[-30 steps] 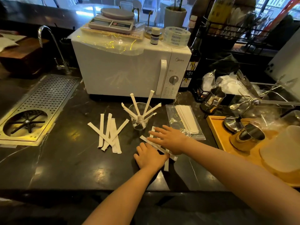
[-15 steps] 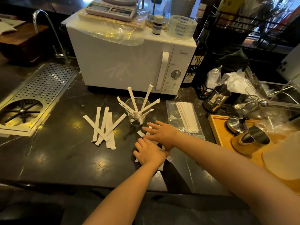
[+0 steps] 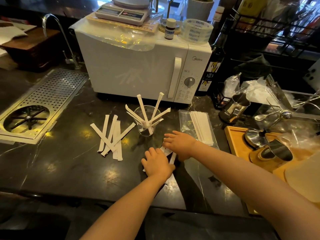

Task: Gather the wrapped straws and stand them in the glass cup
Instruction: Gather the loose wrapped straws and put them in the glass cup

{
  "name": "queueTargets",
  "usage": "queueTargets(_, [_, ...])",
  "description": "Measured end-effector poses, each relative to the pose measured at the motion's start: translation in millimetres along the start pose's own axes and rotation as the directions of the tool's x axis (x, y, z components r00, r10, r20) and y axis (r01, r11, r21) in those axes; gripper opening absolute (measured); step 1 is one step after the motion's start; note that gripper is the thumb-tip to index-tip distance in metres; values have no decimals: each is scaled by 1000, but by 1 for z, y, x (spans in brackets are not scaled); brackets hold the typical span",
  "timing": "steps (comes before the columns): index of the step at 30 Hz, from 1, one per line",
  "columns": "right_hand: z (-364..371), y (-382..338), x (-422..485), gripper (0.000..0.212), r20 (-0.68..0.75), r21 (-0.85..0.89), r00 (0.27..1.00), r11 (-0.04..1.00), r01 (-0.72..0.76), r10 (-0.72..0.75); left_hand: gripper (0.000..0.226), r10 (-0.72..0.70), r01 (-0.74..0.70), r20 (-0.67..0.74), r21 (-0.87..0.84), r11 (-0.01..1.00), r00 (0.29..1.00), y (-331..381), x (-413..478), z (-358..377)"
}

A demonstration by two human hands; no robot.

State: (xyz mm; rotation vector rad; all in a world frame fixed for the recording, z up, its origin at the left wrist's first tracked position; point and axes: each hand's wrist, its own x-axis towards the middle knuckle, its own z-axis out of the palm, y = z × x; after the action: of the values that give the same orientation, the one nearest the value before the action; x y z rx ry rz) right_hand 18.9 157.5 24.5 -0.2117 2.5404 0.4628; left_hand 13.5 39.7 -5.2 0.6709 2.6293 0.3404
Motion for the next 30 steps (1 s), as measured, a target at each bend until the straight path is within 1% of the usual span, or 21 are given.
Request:
queueTargets(5, [2, -1, -1, 59, -100, 22, 995, 1000, -2, 4, 60, 71, -73, 21, 70, 995, 997, 1, -1, -1])
queueTargets(10, [4, -3, -2, 53, -109, 66, 994, 998, -22, 29, 50, 124, -127, 30, 103, 987, 992, 0, 0, -4])
queueTargets(13, [5, -5, -3, 50, -110, 99, 993, 994, -39, 49, 42, 181, -183, 23, 140, 973, 983, -2, 0, -6])
queueTargets(19, [11, -8, -7, 34, -133, 100, 989, 994, -45, 58, 25, 294, -302, 69, 195, 933, 953, 1, -3, -4])
queueTargets(22, [14, -9, -9, 33, -135, 84, 989, 995, -45, 56, 25, 343, -356, 96, 217, 909, 934, 3, -4, -2])
queueTargets(30, [14, -14, -12, 28, -141, 118, 986, 991, -69, 85, 26, 387, -429, 210, 218, 876, 898, 3, 2, -6])
